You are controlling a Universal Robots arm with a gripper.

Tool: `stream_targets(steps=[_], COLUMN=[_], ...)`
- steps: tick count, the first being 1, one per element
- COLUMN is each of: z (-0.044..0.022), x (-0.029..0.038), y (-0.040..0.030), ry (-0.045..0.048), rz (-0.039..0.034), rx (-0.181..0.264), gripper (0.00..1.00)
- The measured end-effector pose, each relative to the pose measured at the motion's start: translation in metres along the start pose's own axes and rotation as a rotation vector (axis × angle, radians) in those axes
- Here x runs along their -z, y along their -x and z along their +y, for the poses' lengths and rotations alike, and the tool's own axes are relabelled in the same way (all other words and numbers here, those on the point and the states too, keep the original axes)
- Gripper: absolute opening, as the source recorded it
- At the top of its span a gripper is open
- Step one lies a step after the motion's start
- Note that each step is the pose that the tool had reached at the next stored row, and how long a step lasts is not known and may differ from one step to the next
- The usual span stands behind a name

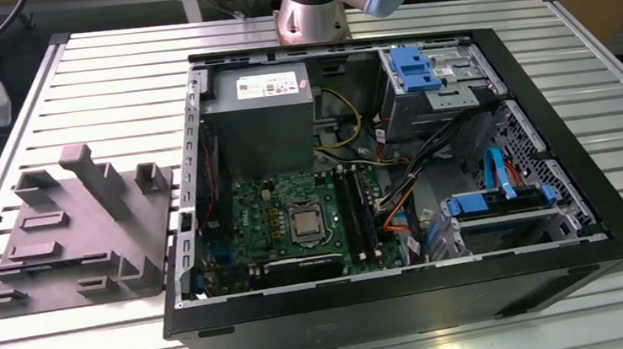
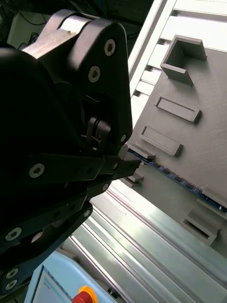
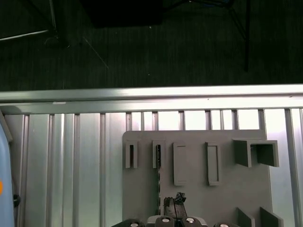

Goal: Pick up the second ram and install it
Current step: 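Pick up the second ram and move it above second insertion slot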

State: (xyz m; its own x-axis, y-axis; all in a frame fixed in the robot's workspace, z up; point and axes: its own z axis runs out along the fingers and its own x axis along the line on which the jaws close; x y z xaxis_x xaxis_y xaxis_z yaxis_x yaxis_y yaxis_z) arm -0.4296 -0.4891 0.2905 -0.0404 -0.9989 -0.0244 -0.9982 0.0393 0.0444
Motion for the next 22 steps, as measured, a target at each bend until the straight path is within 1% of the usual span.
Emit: stream_targets(steps=[22], z=[-0.0003], x=[-0.0078], y=[-0.0002], ry=[-0.0001], rz=[-0.0001], rx=[0.0], gripper=[0.11])
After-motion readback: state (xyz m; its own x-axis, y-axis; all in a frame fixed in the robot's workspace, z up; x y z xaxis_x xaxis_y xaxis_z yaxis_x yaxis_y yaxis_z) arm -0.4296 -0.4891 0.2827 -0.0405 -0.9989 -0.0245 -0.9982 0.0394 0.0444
